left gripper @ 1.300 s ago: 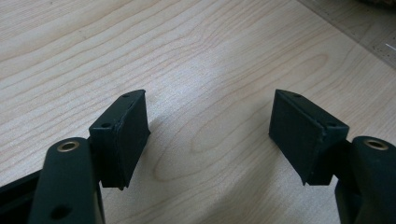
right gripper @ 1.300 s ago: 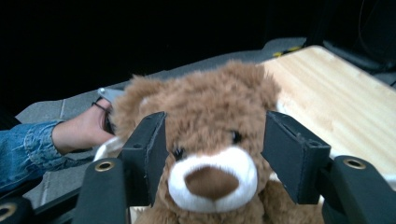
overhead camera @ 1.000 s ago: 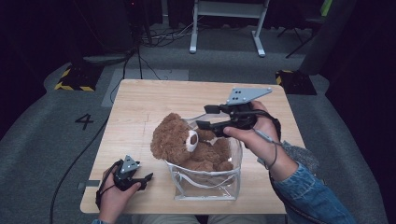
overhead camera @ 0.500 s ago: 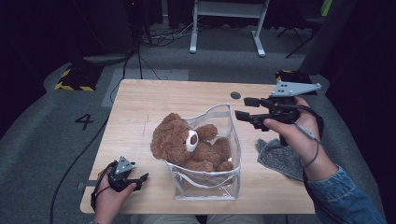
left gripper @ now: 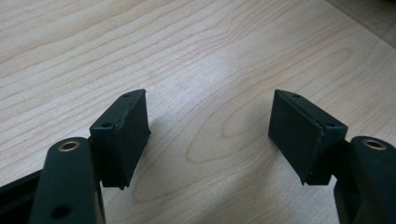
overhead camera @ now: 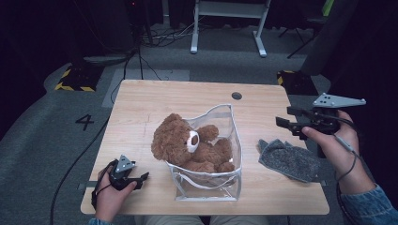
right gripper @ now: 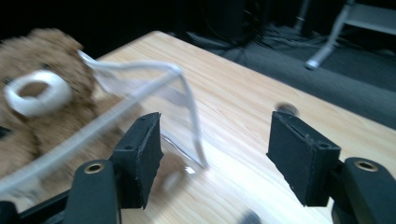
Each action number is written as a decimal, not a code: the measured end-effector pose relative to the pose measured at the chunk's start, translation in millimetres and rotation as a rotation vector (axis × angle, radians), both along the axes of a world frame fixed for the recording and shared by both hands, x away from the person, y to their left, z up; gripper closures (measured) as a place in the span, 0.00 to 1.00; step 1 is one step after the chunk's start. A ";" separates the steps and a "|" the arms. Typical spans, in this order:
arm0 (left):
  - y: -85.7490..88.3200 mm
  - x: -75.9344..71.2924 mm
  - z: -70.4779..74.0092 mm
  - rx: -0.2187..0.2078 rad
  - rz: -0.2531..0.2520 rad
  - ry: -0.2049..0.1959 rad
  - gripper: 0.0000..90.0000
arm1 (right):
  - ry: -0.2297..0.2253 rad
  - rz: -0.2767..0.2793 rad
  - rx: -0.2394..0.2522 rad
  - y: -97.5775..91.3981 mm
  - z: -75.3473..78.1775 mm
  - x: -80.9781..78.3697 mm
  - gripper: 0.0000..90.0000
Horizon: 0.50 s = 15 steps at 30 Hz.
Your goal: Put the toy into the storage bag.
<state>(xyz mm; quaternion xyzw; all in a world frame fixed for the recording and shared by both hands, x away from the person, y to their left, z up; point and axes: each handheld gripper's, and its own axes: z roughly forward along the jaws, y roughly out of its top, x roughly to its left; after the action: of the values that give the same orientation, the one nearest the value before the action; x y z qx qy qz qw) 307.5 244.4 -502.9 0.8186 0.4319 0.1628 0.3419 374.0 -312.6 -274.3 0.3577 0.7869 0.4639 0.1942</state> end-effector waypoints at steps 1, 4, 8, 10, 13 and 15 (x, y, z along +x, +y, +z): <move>0.1 0.0 0.0 0.000 -0.001 0.000 0.32 | 0.004 -0.012 -0.003 -5.2 -3.0 -0.6 0.39; 0.6 -0.9 0.1 -0.002 -0.001 -0.001 0.32 | 0.019 -0.041 0.001 -17.6 -11.4 -2.4 0.38; 3.1 -3.7 0.1 -0.001 -0.002 -0.001 0.32 | 0.046 -0.070 -0.001 -30.7 -25.8 -2.5 0.38; 3.4 -4.7 -0.2 -0.006 -0.003 0.001 0.32 | 0.067 -0.078 -0.008 -34.3 -34.4 -2.2 0.37; 3.0 -5.1 0.0 0.000 0.001 0.000 0.32 | 0.100 -0.087 -0.021 -38.1 -50.4 -0.9 0.37; 3.1 -5.1 0.0 0.000 0.001 0.001 0.32 | 0.121 -0.092 -0.034 -40.1 -64.6 -0.3 0.37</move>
<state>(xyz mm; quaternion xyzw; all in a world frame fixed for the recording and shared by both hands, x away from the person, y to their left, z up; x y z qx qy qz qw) 302.4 247.5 -502.9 0.8185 0.4323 0.1627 0.3416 373.7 -352.7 -338.9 0.4177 0.7876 0.4185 0.1735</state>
